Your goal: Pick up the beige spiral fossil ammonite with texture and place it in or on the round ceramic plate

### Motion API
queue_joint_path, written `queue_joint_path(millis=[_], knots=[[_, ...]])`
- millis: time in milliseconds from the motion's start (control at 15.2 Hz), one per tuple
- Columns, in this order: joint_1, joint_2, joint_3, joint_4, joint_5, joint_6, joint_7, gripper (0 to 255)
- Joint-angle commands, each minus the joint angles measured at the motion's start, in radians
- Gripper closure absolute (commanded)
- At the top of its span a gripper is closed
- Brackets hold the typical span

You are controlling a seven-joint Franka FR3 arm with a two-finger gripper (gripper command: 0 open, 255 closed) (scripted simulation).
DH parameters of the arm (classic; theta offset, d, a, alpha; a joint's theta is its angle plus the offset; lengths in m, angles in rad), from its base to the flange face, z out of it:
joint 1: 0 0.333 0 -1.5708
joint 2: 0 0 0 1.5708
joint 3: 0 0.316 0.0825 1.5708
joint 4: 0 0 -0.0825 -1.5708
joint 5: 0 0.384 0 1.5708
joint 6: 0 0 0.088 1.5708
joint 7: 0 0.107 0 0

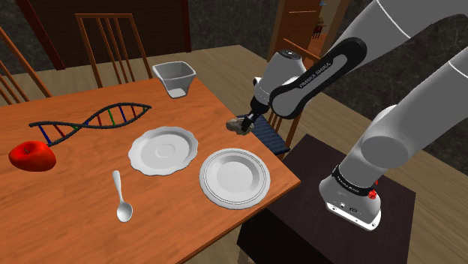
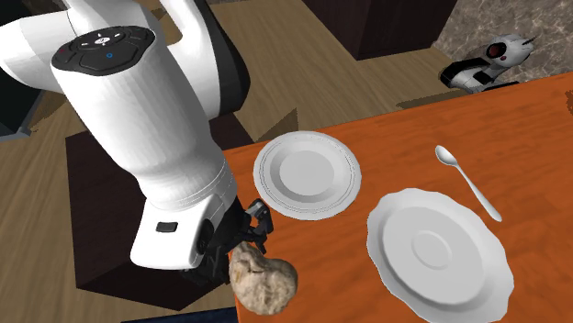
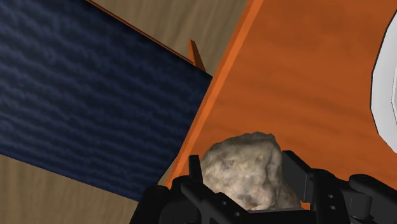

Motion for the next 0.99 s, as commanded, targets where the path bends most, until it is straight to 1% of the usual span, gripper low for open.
queue_joint_path(millis=[0, 462, 924], knots=[[0.000, 0.000, 0.000, 0.000, 0.000, 0.000, 0.000, 255], [0.000, 0.001, 0.000, 0.000, 0.000, 0.001, 0.000, 255], [0.013, -0.113, -0.015, 0.022, 0.014, -0.134, -0.010, 255]])
